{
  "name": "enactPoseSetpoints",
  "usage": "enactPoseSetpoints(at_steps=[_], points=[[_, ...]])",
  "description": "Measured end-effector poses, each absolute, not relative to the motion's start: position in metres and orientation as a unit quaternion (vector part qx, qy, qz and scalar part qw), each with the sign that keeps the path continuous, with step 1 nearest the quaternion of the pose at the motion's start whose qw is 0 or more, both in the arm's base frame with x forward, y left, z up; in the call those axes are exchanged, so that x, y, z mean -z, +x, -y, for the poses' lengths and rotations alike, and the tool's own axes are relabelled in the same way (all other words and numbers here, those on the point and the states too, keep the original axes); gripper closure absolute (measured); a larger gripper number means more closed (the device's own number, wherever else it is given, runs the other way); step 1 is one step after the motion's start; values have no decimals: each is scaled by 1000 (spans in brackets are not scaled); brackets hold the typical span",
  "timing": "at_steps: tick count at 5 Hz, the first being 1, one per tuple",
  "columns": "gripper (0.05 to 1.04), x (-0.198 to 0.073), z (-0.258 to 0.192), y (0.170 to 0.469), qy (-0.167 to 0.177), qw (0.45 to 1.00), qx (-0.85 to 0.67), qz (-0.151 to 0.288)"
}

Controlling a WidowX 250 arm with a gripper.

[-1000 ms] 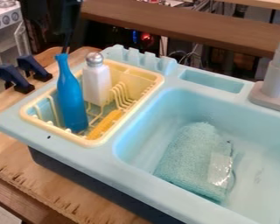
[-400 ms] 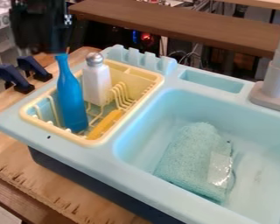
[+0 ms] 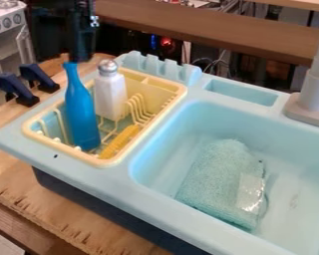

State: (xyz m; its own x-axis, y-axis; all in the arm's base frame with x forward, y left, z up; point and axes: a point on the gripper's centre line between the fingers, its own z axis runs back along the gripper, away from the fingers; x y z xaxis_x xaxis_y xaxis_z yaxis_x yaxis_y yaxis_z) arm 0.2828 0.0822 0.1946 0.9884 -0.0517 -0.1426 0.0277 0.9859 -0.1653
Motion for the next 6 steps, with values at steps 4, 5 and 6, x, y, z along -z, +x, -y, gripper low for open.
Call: enactPoseSetpoints(at_steps=[4, 5, 6], points=[[156, -173, -90, 281, -106, 989, -5, -104], [311, -169, -90, 280, -108, 988, -4, -109], [553, -169, -88, 281, -110, 988, 0, -108]])
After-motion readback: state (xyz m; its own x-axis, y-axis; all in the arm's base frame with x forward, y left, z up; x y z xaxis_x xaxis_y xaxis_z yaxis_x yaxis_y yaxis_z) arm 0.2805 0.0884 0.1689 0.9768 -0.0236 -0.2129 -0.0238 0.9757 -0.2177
